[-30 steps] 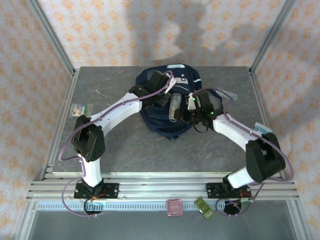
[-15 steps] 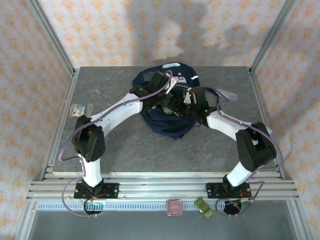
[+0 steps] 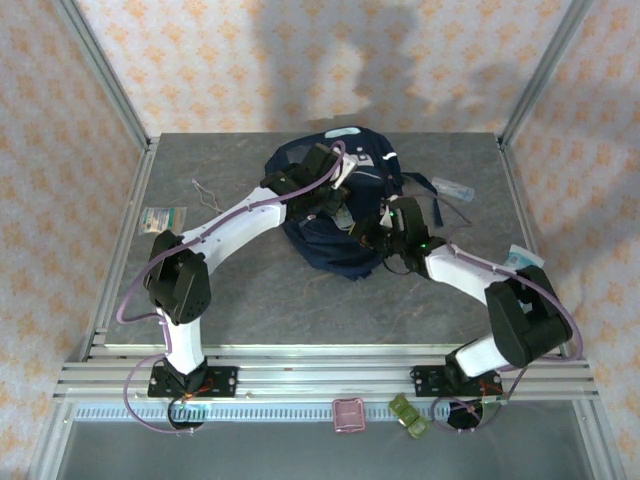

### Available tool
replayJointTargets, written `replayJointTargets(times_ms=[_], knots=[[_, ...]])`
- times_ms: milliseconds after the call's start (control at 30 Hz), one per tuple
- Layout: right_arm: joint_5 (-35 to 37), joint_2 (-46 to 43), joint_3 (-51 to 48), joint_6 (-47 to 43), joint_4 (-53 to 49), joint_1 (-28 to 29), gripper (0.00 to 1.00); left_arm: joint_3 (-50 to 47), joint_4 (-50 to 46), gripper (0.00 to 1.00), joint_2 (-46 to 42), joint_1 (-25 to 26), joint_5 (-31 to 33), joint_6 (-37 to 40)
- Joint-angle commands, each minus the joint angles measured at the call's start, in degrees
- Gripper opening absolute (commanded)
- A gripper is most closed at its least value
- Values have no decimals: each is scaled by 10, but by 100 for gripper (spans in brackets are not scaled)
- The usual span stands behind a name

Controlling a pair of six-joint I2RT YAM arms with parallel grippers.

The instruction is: Pack books, pencil case, and school supplies into a backpack

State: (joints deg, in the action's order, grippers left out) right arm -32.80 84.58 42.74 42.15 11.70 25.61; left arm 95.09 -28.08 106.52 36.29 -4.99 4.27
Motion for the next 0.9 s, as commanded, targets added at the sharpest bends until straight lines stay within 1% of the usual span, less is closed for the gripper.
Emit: replayJointTargets(times_ms=[0,200,333,433,467,533,600,633,733,867], knots=[[21,37,35,0,47,6,9,9,50,0,-30,10,-24,-19],[24,120,126,-4,64,21,8,8,53,0,-32,17,-33,-28],[9,159,142,23,121,23,8,5,53,0,-32,19,-40,-35],[6,165,151,13,95,24,11,-1,55,0,-32,19,-35,-38],[13,156,147,2,78,24,13,-5,56,0,-32,19,-32,-40],[28,119,124,-23,50,24,22,-12,59,0,-34,19,-23,-42],[40,71,99,-49,15,24,33,-20,64,0,-37,19,-16,-44],[45,50,90,-59,-5,24,35,-25,66,0,-38,19,-15,-44],[62,-20,62,-93,-68,24,40,-40,75,0,-41,19,-11,-48],[101,-117,35,-130,-144,20,42,-61,85,0,-47,19,-8,-52]])
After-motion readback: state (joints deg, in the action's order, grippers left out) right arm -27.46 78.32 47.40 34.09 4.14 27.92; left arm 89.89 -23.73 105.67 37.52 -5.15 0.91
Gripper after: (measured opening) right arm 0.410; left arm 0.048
